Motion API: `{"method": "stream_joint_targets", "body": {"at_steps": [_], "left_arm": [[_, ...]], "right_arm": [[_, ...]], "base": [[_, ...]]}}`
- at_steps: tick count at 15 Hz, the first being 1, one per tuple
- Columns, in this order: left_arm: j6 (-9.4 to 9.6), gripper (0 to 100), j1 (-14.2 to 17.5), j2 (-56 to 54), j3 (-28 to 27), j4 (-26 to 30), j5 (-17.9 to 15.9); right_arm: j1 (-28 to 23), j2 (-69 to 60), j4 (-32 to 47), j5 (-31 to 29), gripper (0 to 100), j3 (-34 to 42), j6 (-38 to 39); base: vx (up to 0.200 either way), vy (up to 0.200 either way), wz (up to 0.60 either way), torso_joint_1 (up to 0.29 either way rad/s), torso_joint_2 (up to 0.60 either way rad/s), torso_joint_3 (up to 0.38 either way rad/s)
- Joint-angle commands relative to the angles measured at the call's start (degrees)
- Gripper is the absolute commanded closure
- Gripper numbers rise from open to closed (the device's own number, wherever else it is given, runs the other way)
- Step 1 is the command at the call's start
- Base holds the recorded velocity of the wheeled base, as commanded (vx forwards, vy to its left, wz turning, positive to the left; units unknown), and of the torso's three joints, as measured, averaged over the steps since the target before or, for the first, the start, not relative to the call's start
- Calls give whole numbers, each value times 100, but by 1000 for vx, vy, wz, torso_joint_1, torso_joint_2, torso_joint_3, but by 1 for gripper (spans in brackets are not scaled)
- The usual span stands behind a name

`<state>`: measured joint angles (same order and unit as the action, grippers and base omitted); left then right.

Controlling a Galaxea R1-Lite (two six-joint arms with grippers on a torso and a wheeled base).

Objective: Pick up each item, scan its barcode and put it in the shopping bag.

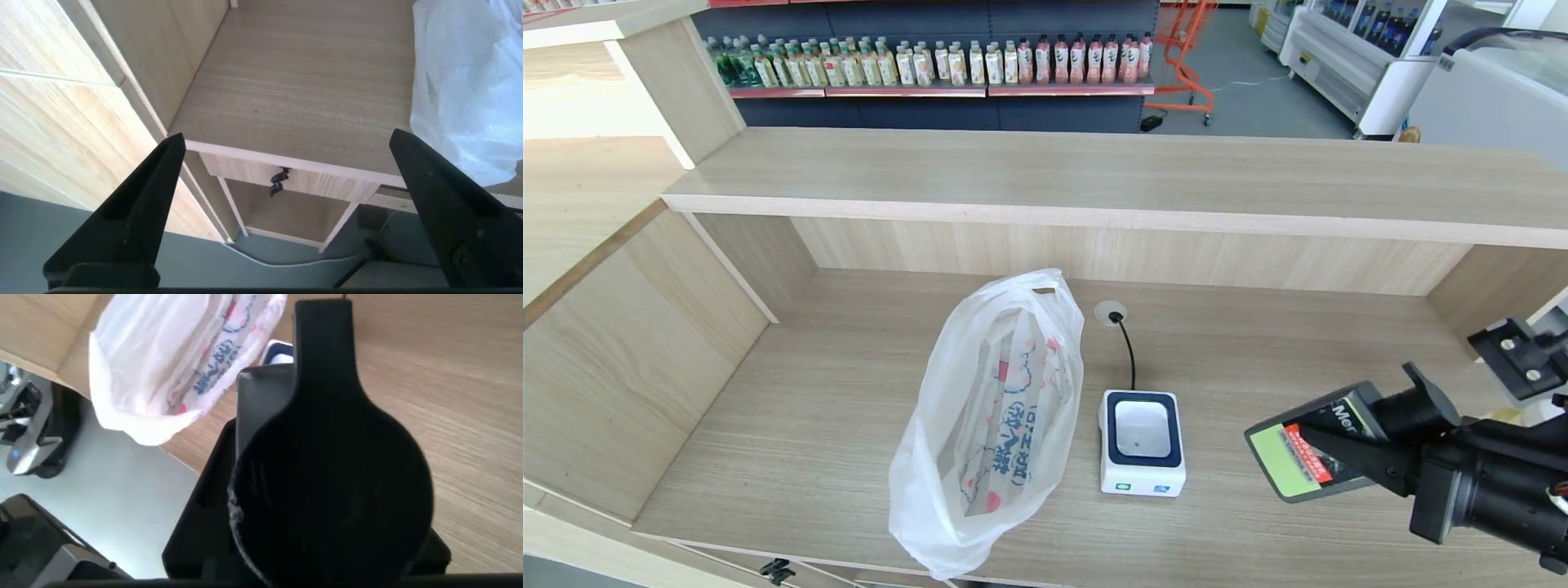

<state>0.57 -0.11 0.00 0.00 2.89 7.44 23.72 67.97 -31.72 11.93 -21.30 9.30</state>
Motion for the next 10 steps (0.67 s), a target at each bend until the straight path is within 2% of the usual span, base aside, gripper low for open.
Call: {"method": "stream_joint_targets", "body": {"at_steps": [1, 3, 4, 10], "left_arm": [[-5, 0, 2, 9, 0, 1, 3], [-13, 0, 2, 9, 0, 1, 3], [-5, 0, 2, 9, 0, 1, 3], [-5, 0, 2, 9, 0, 1, 3]], "right_arm": [[352, 427, -1, -16, 100, -621, 467], [431, 779, 113, -16, 100, -1026, 485], [502, 1121, 210, -16, 100, -1342, 538], [950, 2457, 184, -33, 100, -1984, 582]], "base": [[0, 200, 0, 27, 12, -2], [0, 200, 0, -5, 2, 2], [0, 0, 0, 0, 0, 0], [0, 0, 0, 0, 0, 0]]}}
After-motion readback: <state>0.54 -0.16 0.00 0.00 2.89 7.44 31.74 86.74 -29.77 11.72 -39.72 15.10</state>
